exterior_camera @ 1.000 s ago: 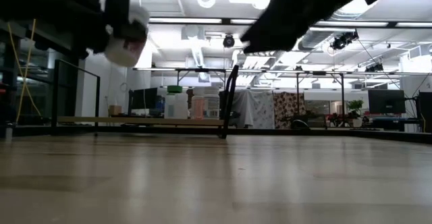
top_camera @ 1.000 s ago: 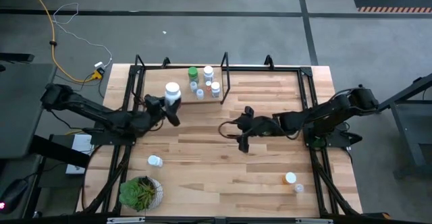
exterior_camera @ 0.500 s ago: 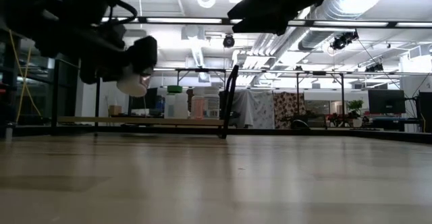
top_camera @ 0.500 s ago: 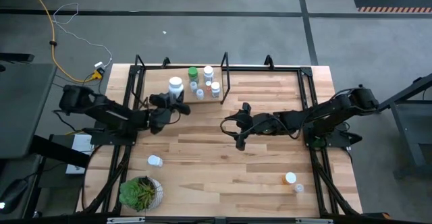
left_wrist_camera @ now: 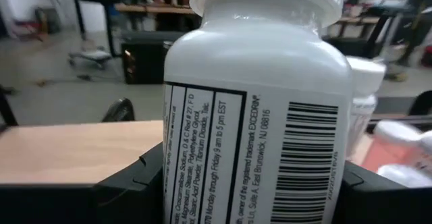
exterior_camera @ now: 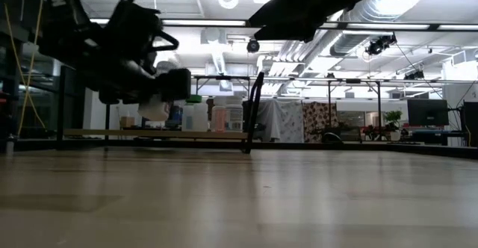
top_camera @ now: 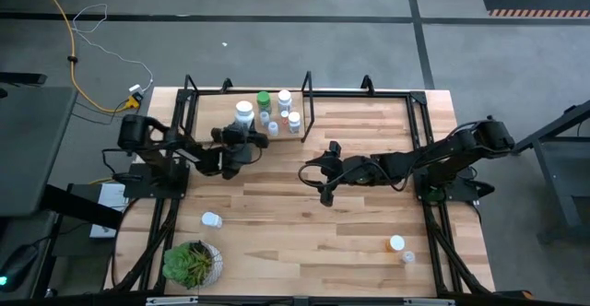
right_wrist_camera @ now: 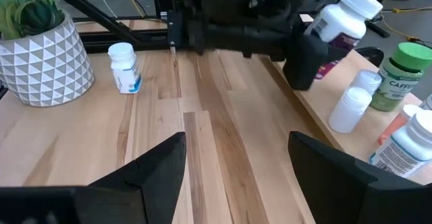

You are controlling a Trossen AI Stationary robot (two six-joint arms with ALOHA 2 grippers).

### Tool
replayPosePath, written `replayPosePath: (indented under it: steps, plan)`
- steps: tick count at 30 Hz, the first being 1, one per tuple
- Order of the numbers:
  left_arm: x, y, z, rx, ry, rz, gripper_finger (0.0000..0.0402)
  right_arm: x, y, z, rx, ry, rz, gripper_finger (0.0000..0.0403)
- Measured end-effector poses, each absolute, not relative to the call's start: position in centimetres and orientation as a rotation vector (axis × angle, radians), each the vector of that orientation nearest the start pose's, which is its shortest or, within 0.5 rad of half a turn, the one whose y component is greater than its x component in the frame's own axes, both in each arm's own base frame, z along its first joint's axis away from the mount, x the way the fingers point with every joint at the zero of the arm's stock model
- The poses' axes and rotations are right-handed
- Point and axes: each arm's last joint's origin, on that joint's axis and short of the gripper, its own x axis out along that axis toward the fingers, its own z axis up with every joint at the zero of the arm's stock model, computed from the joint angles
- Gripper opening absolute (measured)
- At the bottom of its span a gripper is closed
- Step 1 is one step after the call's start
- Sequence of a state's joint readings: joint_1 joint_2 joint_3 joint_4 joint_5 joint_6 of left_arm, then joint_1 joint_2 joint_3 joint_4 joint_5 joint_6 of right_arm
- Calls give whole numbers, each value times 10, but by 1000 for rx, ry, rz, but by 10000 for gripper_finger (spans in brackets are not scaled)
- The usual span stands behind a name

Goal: Pick and place medicine bottles onto shelf by color
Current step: Put the big red and white pill bottle on the shelf

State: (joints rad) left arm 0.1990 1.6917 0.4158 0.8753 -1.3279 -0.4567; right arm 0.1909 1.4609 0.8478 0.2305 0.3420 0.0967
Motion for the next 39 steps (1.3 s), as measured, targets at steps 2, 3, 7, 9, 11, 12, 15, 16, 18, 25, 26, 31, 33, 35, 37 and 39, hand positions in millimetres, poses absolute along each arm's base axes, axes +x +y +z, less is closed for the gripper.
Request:
replayPosePath:
  steps: [2, 3, 7, 9, 11, 12, 15, 16, 18, 25, 26, 31, 33, 35, 37, 39]
  plan:
    - [244, 79, 115, -95, 41, 1579, 209, 310, 50, 239, -5, 360, -167, 252]
    - [245, 81, 112, -94, 39, 1592, 209, 310, 50, 239, -4, 355, -167, 252]
    - [251, 85, 100, -130, 3, 1622, 209, 311, 50, 239, -4, 355, -167, 252]
    - [252, 86, 94, -133, -29, 1664, 209, 310, 50, 239, -4, 355, -166, 252]
    - [251, 86, 90, -144, -68, 1695, 209, 310, 50, 239, -4, 356, -167, 252]
    - [250, 86, 88, -150, -87, 1707, 209, 310, 50, 239, -4, 356, -167, 252]
    - [251, 84, 84, -157, -106, 1709, 209, 310, 50, 239, -6, 357, -166, 252]
    - [251, 83, 84, -153, -103, 1707, 209, 310, 50, 239, -8, 357, -166, 252]
    - [252, 80, 84, -139, -85, 1698, 209, 310, 50, 239, -8, 357, -166, 252]
    - [253, 77, 88, -96, -20, 1670, 216, 310, 50, 239, -5, 356, -166, 252]
    - [253, 77, 88, -91, -12, 1668, 220, 310, 50, 239, -5, 356, -166, 252]
    - [253, 78, 88, -66, 26, 1657, 247, 310, 50, 239, -4, 355, -166, 252]
    - [253, 78, 88, -65, 37, 1647, 256, 310, 50, 239, -4, 355, -166, 252]
    - [253, 77, 87, -68, 45, 1636, 264, 310, 50, 239, -4, 355, -166, 252]
    - [253, 78, 87, -74, 50, 1625, 269, 310, 50, 239, -4, 355, -166, 252]
    - [254, 78, 86, -80, 55, 1613, 273, 310, 50, 239, -4, 355, -166, 252]
